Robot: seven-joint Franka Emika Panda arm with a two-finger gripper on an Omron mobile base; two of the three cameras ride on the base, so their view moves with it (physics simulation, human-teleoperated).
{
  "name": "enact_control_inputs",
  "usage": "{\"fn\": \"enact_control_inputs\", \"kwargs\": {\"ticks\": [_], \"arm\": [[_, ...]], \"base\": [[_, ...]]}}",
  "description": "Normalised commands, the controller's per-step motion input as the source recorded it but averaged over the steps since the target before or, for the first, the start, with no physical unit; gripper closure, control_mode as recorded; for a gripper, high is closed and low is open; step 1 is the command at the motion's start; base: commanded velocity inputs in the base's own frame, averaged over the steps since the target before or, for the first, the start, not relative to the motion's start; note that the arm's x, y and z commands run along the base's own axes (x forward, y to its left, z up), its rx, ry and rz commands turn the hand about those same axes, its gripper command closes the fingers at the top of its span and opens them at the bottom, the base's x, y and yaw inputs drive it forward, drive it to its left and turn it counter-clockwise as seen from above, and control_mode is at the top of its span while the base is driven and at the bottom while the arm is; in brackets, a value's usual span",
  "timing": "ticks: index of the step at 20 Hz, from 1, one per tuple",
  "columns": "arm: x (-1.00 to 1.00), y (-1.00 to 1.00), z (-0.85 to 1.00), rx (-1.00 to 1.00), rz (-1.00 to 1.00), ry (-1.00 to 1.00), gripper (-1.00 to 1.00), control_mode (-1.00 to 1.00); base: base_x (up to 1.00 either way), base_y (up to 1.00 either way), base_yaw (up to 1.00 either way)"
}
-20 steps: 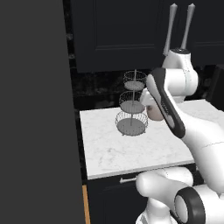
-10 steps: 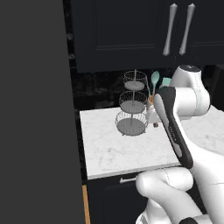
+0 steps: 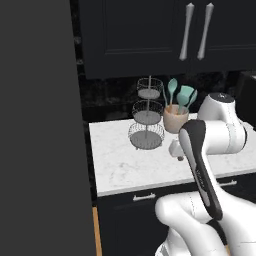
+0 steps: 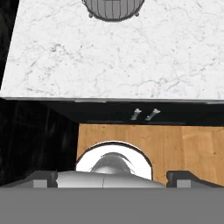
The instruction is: Navigate to the microwave.
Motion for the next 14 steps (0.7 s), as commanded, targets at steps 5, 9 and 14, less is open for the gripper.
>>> {"fn": "enact_control_inputs", "kwargs": {"ticks": [5,9,14], "arm": [[0.0,0.0,0.0,0.0,0.0,0.0,-1.0,1.0],[0.0,0.0,0.0,0.0,0.0,0.0,-1.0,1.0],[0.0,0.0,0.0,0.0,0.0,0.0,-1.0,1.0]], "base": [[-0.24,-0.73,-0.2],[-0.01,-1.0,-0.29],[-0.11,-0.99,-0.4]]}}
